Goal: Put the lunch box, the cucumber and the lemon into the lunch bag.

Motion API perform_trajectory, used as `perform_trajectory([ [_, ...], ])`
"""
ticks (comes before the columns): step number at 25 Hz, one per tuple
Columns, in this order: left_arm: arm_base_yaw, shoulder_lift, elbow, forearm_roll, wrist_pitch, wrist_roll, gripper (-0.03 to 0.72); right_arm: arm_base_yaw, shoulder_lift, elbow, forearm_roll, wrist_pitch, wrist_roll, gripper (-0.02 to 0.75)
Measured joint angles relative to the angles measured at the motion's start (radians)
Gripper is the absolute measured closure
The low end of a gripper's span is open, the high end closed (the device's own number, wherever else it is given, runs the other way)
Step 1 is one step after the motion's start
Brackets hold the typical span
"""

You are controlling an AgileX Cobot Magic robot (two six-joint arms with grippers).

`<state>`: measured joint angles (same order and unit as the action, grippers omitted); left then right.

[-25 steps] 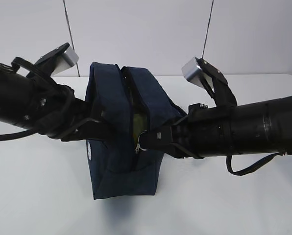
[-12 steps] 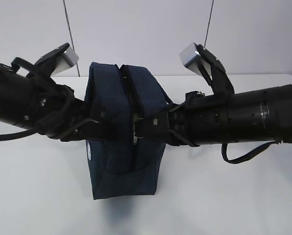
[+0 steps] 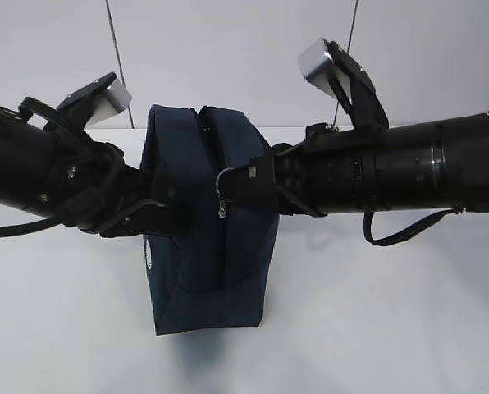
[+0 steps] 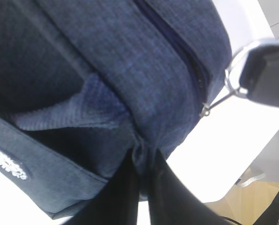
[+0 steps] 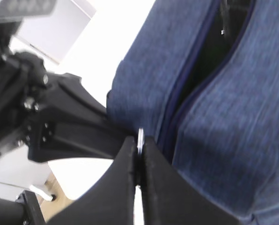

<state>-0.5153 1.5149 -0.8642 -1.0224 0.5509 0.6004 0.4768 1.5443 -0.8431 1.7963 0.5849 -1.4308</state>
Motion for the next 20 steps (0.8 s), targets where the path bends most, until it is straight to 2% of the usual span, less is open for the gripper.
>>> perform_trajectory([
  [9, 0.000, 0.000, 0.000, 0.008, -0.002, 0.000, 0.685, 0.000, 0.000, -0.037, -0.004, -0.063, 0.000, 0.751],
  [20, 0.000, 0.000, 0.000, 0.029, -0.004, 0.000, 0.685, 0.000, 0.041, -0.108, -0.012, -0.069, 0.000, 0.751],
])
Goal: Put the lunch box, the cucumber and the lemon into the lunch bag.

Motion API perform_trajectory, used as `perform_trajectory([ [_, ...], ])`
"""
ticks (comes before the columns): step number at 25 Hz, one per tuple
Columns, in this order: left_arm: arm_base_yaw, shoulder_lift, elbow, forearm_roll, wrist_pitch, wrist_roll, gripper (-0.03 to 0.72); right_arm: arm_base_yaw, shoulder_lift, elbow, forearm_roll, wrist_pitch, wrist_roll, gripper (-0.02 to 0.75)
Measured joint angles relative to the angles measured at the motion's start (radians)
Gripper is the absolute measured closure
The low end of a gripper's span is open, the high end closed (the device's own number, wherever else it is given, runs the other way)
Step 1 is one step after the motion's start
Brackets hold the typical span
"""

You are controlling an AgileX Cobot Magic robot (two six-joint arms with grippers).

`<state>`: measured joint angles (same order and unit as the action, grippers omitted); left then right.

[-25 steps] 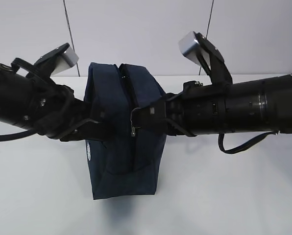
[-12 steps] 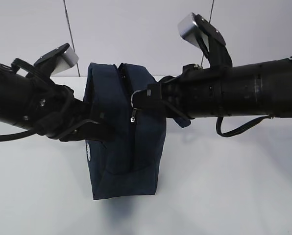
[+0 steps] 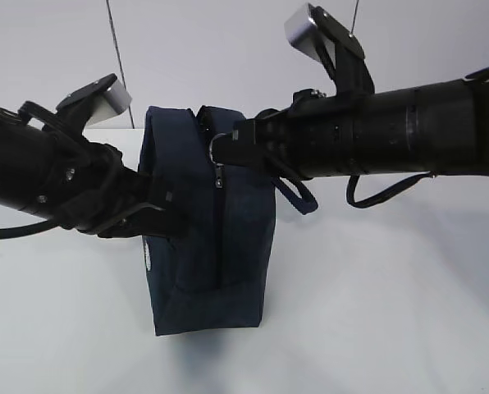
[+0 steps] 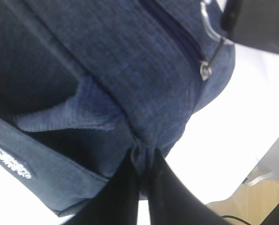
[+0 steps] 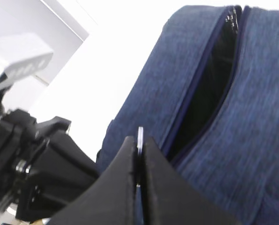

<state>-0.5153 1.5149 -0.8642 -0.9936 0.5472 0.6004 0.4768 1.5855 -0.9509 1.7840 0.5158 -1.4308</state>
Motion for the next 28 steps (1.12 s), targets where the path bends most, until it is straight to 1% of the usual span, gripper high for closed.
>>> perform_trajectory([
  [15, 0.000, 0.000, 0.000, 0.008, -0.003, 0.000, 0.685, -0.002, 0.103, -0.125, -0.014, -0.002, 0.000, 0.751],
  [22, 0.000, 0.000, 0.000, 0.008, -0.003, 0.000, 0.685, -0.049, 0.108, -0.132, -0.015, -0.002, 0.000, 0.751],
  [28, 0.000, 0.000, 0.000, 0.008, -0.003, 0.000, 0.685, -0.055, 0.154, -0.165, -0.016, 0.021, 0.002, 0.751],
])
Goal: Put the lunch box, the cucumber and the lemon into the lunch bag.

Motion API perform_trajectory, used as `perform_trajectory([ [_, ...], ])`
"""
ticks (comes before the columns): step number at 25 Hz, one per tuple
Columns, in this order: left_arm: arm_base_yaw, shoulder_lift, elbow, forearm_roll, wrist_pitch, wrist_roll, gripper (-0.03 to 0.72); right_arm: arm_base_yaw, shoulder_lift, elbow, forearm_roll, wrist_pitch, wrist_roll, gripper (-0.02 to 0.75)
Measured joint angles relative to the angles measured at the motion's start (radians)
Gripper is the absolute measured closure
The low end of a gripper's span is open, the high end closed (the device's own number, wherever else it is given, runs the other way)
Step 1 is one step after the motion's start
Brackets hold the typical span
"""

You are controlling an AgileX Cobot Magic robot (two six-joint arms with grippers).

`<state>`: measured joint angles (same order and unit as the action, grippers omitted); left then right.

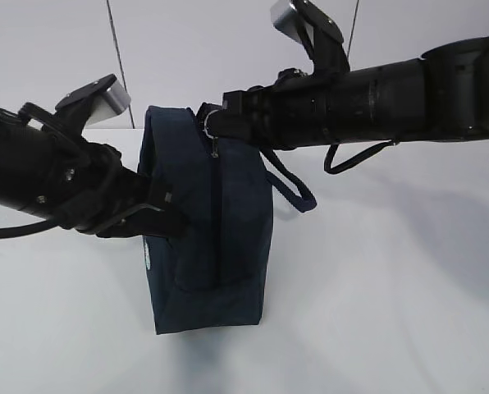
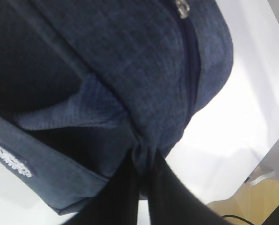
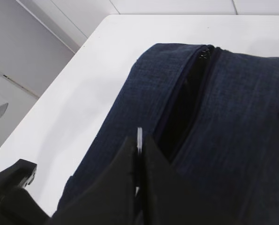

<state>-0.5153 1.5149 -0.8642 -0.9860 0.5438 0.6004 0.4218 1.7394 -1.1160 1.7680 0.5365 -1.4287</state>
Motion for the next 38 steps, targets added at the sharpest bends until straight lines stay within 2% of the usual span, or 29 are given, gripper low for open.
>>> perform_trajectory([
  [16, 0.000, 0.000, 0.000, 0.007, 0.002, 0.000, 0.685, -0.006, 0.131, -0.163, -0.002, 0.011, 0.010, 0.751],
  [22, 0.000, 0.000, 0.000, 0.007, 0.013, 0.000, 0.685, -0.039, 0.169, -0.220, -0.004, 0.048, 0.026, 0.751],
  [38, 0.000, 0.000, 0.000, 0.053, 0.090, 0.000, 0.685, -0.058, 0.261, -0.346, -0.069, 0.062, 0.063, 0.751],
])
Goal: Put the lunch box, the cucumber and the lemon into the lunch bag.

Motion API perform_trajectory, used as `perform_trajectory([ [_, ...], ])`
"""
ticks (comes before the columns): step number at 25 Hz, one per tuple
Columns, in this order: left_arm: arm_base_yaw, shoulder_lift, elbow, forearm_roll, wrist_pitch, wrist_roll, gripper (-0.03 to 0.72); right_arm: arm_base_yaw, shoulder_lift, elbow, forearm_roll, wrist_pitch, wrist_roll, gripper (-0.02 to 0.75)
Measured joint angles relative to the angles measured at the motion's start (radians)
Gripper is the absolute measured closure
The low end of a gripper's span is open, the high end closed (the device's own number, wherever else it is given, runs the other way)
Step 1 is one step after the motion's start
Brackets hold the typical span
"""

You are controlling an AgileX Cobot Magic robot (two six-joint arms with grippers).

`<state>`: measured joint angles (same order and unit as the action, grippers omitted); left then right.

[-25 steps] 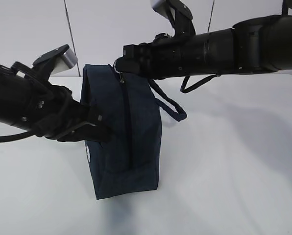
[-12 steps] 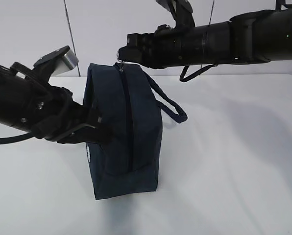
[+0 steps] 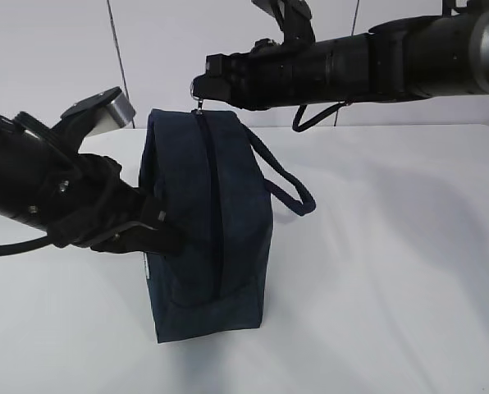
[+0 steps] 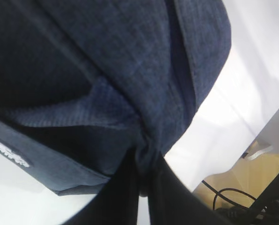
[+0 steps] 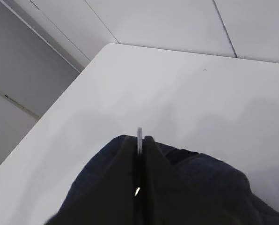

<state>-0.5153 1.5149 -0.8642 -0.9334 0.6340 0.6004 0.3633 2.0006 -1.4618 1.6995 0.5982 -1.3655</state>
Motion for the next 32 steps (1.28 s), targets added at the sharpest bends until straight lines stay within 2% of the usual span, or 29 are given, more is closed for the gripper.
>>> perform_trajectory([
  [9, 0.000, 0.000, 0.000, 0.037, 0.019, 0.002, 0.685, -0.037, 0.064, -0.084, -0.049, 0.053, 0.044, 0.751],
  [16, 0.000, 0.000, 0.000, 0.056, 0.026, 0.002, 0.685, -0.056, 0.153, -0.214, -0.226, 0.116, 0.164, 0.751],
  [22, 0.000, 0.000, 0.000, 0.080, 0.028, 0.002, 0.685, -0.063, 0.214, -0.312, -0.308, 0.155, 0.246, 0.751],
  [32, 0.000, 0.000, -0.001, 0.087, 0.027, 0.002, 0.685, -0.097, 0.294, -0.421, -0.349, 0.203, 0.413, 0.751],
])
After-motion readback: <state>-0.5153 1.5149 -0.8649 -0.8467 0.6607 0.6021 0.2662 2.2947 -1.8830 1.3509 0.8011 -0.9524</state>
